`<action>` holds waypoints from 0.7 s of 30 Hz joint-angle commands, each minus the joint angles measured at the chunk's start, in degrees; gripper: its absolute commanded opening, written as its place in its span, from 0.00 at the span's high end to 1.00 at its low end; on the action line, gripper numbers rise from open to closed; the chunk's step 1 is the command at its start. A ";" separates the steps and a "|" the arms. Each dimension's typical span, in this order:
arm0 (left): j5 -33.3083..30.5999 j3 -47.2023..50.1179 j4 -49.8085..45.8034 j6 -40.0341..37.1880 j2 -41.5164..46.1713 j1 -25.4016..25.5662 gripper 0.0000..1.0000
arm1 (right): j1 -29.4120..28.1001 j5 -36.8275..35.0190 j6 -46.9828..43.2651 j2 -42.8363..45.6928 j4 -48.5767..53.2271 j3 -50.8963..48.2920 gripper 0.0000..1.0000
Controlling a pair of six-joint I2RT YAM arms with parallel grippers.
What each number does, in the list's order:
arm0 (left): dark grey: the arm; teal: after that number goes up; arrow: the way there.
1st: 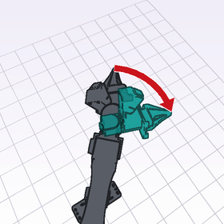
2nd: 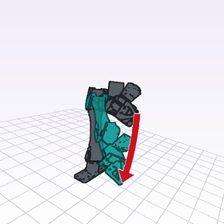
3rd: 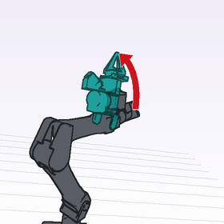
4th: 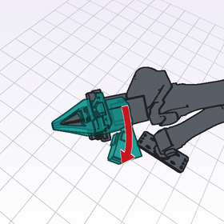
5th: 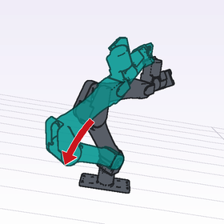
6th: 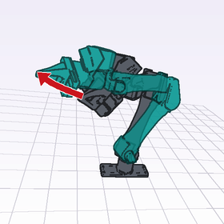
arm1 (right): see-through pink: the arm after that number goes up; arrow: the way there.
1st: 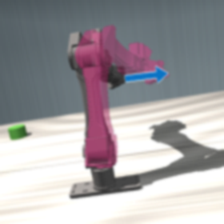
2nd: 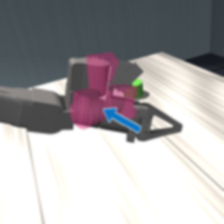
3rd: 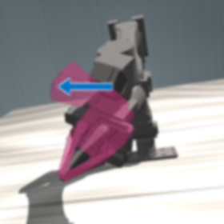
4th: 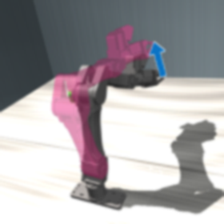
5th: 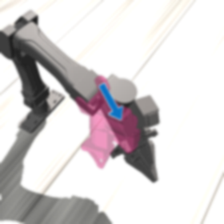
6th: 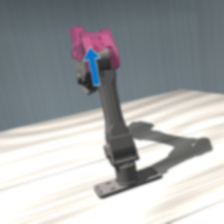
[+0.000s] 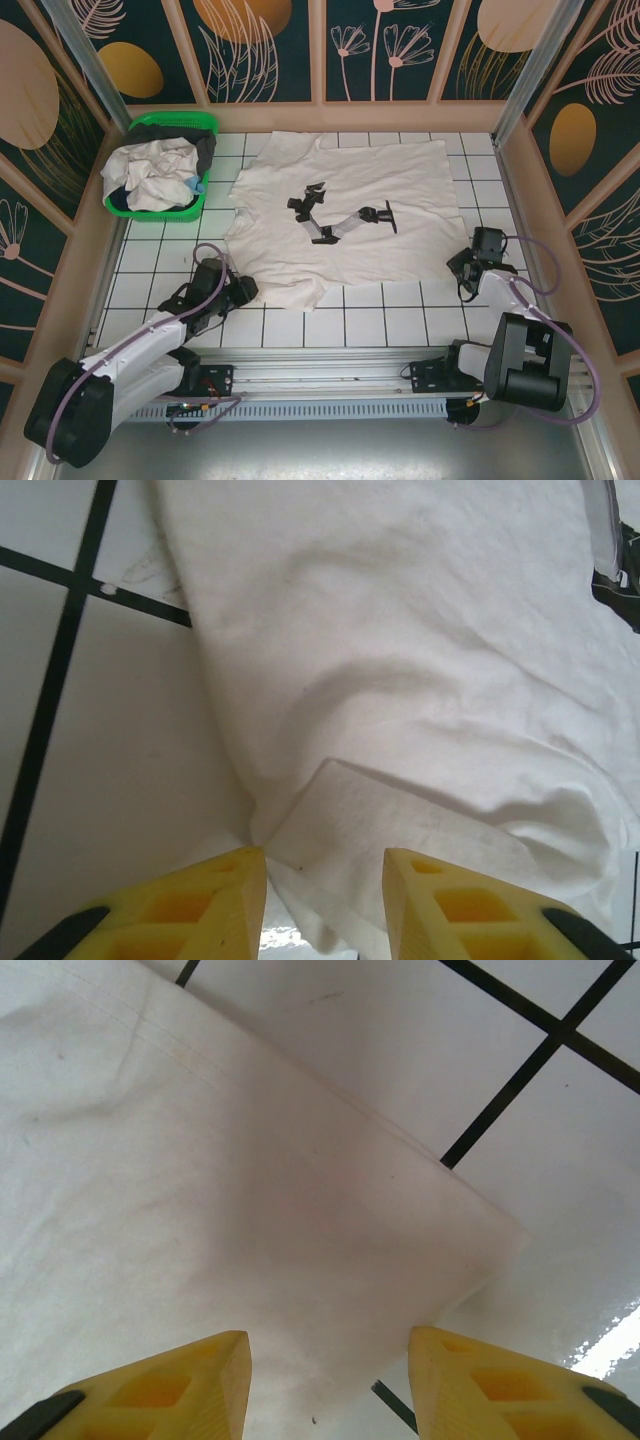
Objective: Fold and stack the t-shirts
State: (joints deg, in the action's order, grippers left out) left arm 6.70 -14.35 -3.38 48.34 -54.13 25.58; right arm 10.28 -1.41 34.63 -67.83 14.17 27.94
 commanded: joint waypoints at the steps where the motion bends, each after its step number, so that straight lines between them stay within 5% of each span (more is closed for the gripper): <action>1: 1.56 1.11 2.02 2.52 -1.19 0.27 0.65 | 0.79 0.02 -1.40 -0.33 -1.98 -0.87 0.54; 7: 3.32 2.59 2.92 3.23 -1.90 0.45 0.73 | 1.04 0.27 -1.48 -0.21 -2.22 -1.29 0.54; 13: 1.24 0.24 -1.50 1.38 -0.54 0.47 0.99 | 1.06 0.29 -1.60 -0.17 -2.31 -1.31 0.55; 20: -1.36 -2.89 -3.96 0.00 -1.53 0.46 0.99 | 1.08 0.27 -2.09 0.76 -1.41 -1.18 0.55; 21: -1.51 -3.09 -3.92 -0.06 -2.12 0.46 0.87 | 1.15 0.27 -2.12 0.87 -1.31 -1.24 0.54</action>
State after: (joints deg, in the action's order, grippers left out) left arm 6.76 -15.73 -5.21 49.45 -55.46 25.85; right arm 10.90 -1.37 33.34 -67.81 12.40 27.24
